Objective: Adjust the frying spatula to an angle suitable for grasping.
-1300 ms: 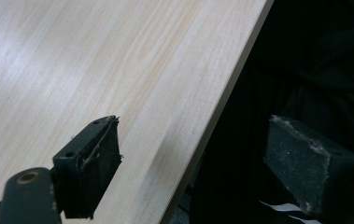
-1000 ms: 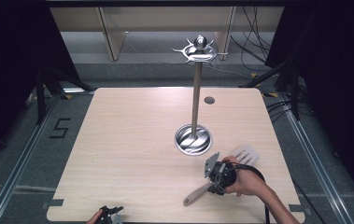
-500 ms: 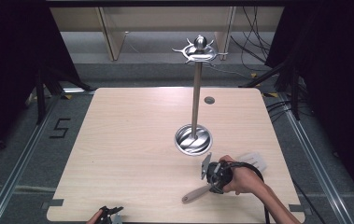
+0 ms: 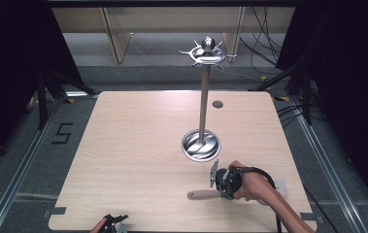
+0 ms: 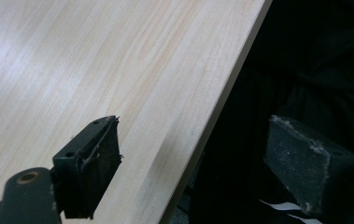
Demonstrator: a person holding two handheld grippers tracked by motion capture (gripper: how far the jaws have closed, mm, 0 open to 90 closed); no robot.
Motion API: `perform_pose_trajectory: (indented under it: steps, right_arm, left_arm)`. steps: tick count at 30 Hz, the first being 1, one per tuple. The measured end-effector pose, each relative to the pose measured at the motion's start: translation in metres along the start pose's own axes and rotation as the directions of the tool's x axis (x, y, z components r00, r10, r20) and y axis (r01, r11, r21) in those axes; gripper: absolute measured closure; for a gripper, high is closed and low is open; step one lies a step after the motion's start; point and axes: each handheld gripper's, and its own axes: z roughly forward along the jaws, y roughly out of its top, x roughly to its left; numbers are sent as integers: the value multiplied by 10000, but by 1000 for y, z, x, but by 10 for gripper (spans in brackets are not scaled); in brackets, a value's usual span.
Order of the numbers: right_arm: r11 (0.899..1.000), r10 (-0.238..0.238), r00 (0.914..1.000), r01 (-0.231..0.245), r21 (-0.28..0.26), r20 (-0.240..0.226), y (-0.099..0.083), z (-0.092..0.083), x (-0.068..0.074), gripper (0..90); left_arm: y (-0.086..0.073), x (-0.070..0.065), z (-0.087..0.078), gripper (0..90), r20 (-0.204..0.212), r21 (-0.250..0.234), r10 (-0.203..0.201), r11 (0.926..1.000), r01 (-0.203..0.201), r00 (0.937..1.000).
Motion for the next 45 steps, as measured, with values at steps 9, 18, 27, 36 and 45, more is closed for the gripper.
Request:
perform_pose_trajectory:
  steps: [9,18,27,36,45]
  right_arm:
    - [9997,-261,9996,261,-25,-46,0,2,-5,764]
    - [9988,-480,9988,480,47,-74,6,4,-4,765]
    - [9987,-445,9990,445,238,-2,7,3,-1,766]
    - [9996,76,9990,-63,-284,442,-5,-8,2,766]
    - [9815,6,9905,258,-1899,1377,-23,-30,-4,767]
  left_arm:
    - [0,-1,1,174,-64,-45,5,10000,-5,10000]
    - [0,0,2,174,41,-48,0,10000,0,10000]
    - [0,-1,1,174,-66,-29,-2,10000,1,10000]
    - [0,0,2,174,-36,2,-25,10000,25,10000]
    - [0,0,1,174,18,-7,-19,10000,19,10000]
